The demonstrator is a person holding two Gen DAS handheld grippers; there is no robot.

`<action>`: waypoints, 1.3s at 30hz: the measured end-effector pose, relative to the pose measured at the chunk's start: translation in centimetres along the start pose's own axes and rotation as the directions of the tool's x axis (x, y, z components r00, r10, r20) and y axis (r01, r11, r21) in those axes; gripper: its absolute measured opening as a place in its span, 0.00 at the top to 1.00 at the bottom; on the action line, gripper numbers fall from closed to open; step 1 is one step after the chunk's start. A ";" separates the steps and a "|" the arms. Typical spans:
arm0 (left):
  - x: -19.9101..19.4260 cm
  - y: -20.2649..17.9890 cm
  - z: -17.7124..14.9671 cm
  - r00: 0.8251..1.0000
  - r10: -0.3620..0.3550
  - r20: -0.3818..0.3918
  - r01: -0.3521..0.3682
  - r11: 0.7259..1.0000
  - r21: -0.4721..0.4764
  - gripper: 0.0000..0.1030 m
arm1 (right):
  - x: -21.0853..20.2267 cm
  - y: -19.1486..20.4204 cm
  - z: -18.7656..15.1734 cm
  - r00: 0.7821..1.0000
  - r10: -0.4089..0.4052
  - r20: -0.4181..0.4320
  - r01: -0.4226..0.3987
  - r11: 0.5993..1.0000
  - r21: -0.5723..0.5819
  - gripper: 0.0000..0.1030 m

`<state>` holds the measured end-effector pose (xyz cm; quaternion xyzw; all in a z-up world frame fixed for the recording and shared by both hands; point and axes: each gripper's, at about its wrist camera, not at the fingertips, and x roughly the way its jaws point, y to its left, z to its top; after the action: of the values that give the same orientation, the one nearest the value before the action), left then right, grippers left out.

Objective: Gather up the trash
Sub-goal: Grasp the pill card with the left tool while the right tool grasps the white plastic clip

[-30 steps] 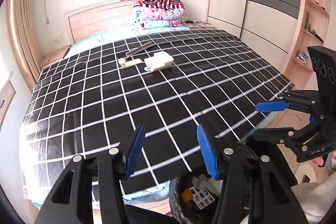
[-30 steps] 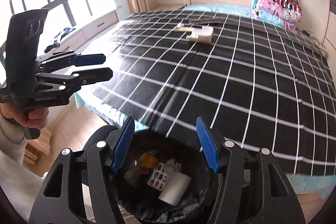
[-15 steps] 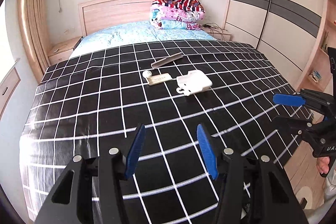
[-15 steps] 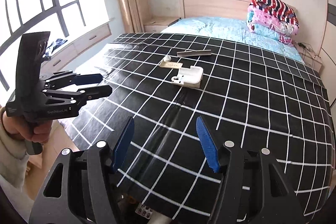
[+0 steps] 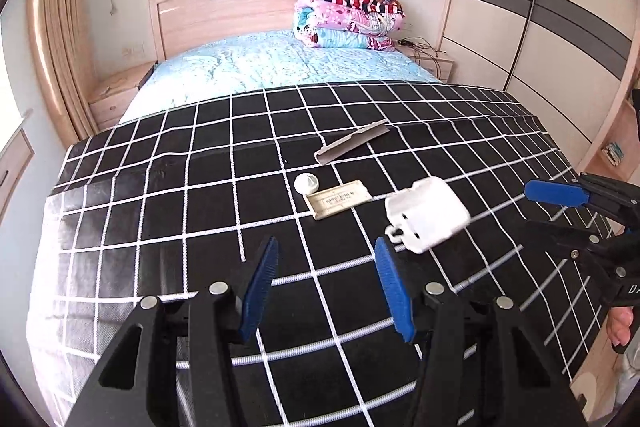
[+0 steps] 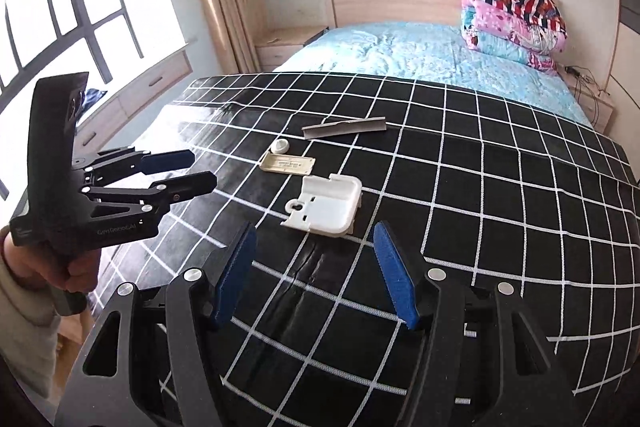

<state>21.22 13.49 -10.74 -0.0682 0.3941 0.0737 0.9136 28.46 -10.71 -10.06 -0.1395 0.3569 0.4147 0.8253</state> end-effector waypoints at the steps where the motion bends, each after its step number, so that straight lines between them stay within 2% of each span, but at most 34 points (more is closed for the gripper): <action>1: 0.6 0.2 0.2 1.000 0.003 -0.007 -0.003 1.000 -0.006 0.55 | 0.6 -0.3 0.3 1.000 0.002 -0.011 -0.002 1.000 0.008 0.41; 5: 3.0 1.1 1.2 1.000 -0.015 -0.025 0.014 0.999 -0.039 0.65 | 2.5 -1.1 1.2 0.999 -0.007 -0.036 0.008 1.000 0.028 0.46; 12: 5.7 1.8 2.3 0.999 -0.024 -0.048 0.019 0.996 -0.089 0.71 | 5.0 -2.1 1.7 0.997 -0.010 -0.075 0.014 0.998 0.059 0.59; 17: 6.7 1.8 2.6 0.998 -0.022 -0.053 0.015 0.993 -0.116 0.82 | 6.1 -2.7 1.6 0.996 -0.002 -0.087 0.010 0.996 0.092 0.69; 19: 7.0 2.0 2.5 0.998 -0.019 -0.066 0.010 0.991 -0.134 0.85 | 6.5 -3.0 1.5 0.995 0.004 -0.101 0.007 0.994 0.110 0.78; 20: 7.2 2.1 2.4 0.997 -0.020 -0.070 0.009 0.989 -0.147 0.87 | 6.6 -3.0 1.5 0.994 0.006 -0.106 0.006 0.994 0.111 0.79; 25: 7.2 2.2 2.3 0.998 -0.015 -0.056 0.006 0.987 -0.158 0.92 | 7.0 -3.3 1.4 0.993 0.015 -0.117 0.000 0.992 0.123 0.89; 29: 7.2 1.9 2.3 0.999 -0.010 -0.052 0.002 0.990 -0.141 0.97 | 6.9 -3.6 1.2 0.993 0.024 -0.112 -0.010 0.991 0.130 0.90; 39: 4.5 0.7 1.5 0.999 -0.004 -0.032 0.001 0.994 -0.105 0.97 | 4.8 -2.9 0.7 0.996 0.028 -0.087 -0.018 0.993 0.115 0.91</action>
<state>25.25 14.82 -13.06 -0.1178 0.4042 0.0922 0.9024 33.02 -9.33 -13.15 -0.1064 0.4178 0.3966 0.8105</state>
